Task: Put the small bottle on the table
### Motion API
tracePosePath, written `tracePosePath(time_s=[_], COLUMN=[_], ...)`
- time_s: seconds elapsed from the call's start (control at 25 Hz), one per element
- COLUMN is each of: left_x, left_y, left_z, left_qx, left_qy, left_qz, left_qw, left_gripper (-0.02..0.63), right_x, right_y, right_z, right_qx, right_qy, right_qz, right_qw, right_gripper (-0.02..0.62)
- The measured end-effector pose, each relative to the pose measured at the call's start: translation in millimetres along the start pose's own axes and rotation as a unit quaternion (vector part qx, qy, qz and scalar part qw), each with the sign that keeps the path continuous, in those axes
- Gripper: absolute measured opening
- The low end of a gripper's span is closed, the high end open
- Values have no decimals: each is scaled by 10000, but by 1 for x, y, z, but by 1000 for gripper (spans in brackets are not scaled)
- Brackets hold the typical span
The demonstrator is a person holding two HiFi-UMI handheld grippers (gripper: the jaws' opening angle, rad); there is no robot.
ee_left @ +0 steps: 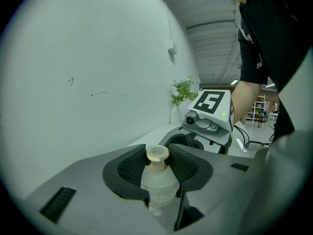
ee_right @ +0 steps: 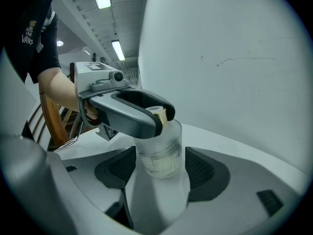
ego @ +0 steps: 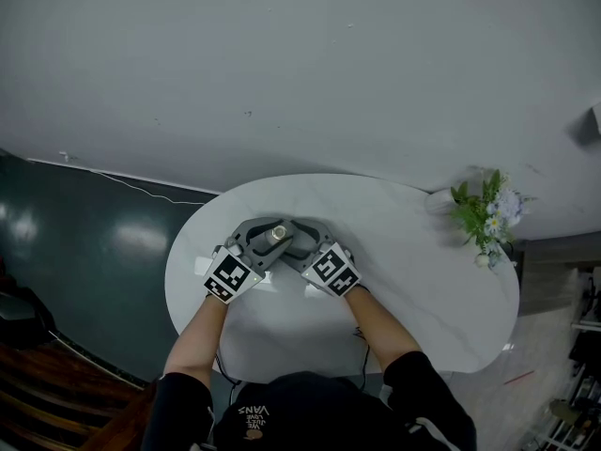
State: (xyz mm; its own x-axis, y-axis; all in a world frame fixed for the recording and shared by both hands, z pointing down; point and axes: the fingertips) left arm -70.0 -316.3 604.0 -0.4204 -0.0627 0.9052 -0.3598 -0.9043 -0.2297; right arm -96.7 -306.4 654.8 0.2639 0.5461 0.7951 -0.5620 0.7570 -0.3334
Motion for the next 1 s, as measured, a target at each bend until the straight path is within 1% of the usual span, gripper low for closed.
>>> tracePosePath(time_s=[0.16, 0.24, 0.32, 0.4, 0.76, 1.0], left_x=[0, 0, 0, -1, -15, -20], left_y=[0, 1, 2, 2, 9, 4], left_z=[-1, 0, -1, -4, -21, -39], left_qx=[-29, -50, -84, -134, -607, -922], left_qy=[-44, -44, -60, -91, -330, -308], left_qz=[55, 19, -64, -109, -301, -386], left_qw=[10000, 10000, 9999, 9998, 9972, 9945], left_gripper=[161, 163, 217, 236, 239, 239], right_x=[1, 0, -1, -3, -10, -21], right_y=[-2, -4, -3, -1, 8, 23], right_z=[-10, -14, -18, -20, -39, -57], right_qx=[91, 115, 128, 130, 74, 85], right_qy=[-118, -183, -219, -253, -431, -684], right_qz=[43, 69, 66, 57, 59, 18], right_qw=[9999, 9997, 9997, 9996, 9990, 9976], right_gripper=[279, 279, 279, 279, 278, 278])
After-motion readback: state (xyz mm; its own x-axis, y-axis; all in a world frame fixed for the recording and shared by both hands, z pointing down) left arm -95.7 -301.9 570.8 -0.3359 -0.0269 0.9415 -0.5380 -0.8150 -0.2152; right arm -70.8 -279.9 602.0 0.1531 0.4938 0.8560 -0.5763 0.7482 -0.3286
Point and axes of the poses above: the fingertips, and each gripper's own axes: z forward along the fingers, y to its left, x out of its underside, and after that the axes turned 14 degrees about z, right-handed
